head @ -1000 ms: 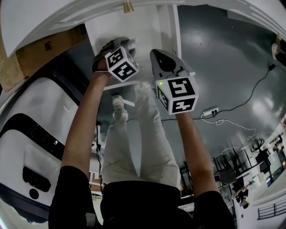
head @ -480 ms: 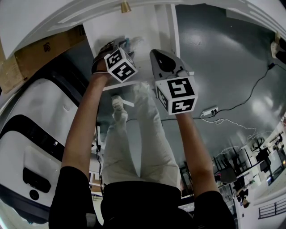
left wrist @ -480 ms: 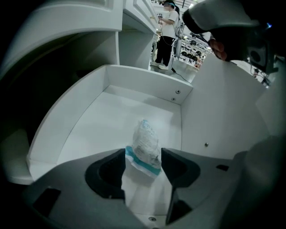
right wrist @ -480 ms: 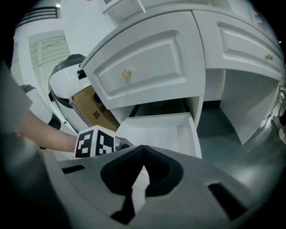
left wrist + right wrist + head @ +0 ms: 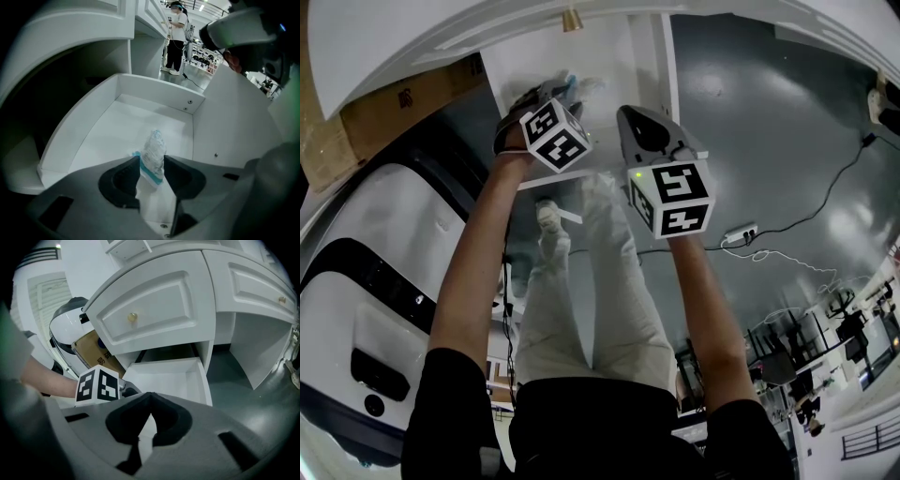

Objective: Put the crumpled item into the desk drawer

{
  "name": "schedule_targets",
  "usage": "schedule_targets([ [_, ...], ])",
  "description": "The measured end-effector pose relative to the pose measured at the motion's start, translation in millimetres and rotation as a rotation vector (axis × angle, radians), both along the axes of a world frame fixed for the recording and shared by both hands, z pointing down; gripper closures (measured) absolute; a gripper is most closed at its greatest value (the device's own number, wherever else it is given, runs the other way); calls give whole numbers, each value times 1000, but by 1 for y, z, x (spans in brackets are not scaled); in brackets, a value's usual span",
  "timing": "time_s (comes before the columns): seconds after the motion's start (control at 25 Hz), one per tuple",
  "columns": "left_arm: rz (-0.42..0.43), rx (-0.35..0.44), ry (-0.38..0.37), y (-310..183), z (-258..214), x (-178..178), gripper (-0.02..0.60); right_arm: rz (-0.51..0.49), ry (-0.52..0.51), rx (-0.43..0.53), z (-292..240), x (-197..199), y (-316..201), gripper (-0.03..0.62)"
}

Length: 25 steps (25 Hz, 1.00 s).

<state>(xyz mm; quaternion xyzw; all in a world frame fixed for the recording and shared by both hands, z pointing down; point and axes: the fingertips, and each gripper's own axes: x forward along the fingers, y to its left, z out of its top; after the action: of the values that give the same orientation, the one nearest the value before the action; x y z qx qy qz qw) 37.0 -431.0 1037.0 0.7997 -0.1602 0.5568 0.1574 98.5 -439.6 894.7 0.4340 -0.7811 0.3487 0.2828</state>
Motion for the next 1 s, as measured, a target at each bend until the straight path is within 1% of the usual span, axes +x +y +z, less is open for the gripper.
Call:
schedule_targets([
  [0.28, 0, 11, -2, -5, -15, -5, 479, -10, 1, 9, -12, -5, -6, 600],
  [0.4, -12, 12, 11, -3, -24, -7, 512, -10, -1, 11, -17, -6, -5, 600],
  [0.6, -30, 48, 9, -9, -35, -14, 552, -9, -4, 5, -20, -7, -2, 602],
  [0.76, -49, 53, 18, -11, -50, -17, 566, -13, 2, 8, -30, -3, 2, 600],
  [1.0, -90, 55, 47, -10, -80, -11, 574, 8, 3, 10, -52, 7, 6, 600],
])
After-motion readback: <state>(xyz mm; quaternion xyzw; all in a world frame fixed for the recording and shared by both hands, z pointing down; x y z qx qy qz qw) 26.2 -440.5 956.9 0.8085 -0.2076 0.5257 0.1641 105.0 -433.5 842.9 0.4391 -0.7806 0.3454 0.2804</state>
